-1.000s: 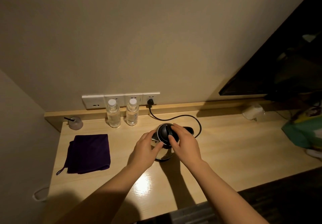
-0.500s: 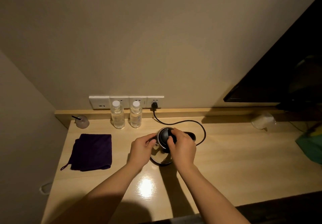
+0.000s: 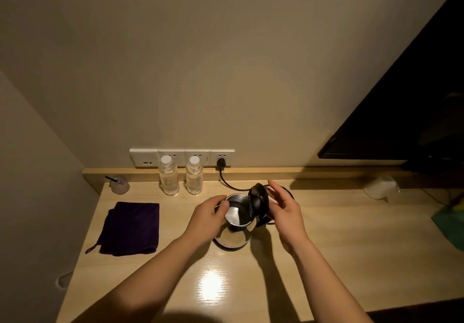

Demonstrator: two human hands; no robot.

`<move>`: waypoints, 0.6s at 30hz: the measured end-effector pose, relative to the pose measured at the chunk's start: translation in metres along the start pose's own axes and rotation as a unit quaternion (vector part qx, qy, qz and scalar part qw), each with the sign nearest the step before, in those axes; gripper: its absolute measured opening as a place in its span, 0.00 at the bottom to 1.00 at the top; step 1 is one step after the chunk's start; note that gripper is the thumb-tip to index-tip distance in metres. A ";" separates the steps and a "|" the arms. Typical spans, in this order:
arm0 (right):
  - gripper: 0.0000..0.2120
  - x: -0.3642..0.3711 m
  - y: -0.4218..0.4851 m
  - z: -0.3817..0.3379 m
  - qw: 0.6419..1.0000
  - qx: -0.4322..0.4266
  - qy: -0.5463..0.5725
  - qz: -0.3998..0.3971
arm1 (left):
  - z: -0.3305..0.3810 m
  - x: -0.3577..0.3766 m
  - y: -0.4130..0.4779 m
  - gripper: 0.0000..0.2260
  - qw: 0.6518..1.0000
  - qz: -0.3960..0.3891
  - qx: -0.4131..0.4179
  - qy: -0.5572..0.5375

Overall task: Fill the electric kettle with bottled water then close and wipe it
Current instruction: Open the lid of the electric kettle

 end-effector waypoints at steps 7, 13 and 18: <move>0.19 -0.026 0.013 -0.003 0.996 0.013 0.032 -0.086 | 0.000 0.000 -0.002 0.14 1.000 0.002 -0.007 0.002; 0.25 -0.028 0.009 -0.008 0.974 -0.116 -0.167 -0.098 | 0.007 0.000 -0.004 0.13 1.000 0.007 0.004 0.015; 0.27 -0.035 0.013 -0.007 0.963 -0.132 -0.214 -0.098 | 0.011 -0.001 -0.006 0.14 0.999 0.007 0.006 0.034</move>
Point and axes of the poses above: each hand's wrist, its own y-axis towards the middle knuckle, its own x-axis out of the palm, z = x × y, the point moved 1 cm from there along y, towards the middle knuckle, and after that the axes turned 5 degrees about z, right-handed, at the moved point
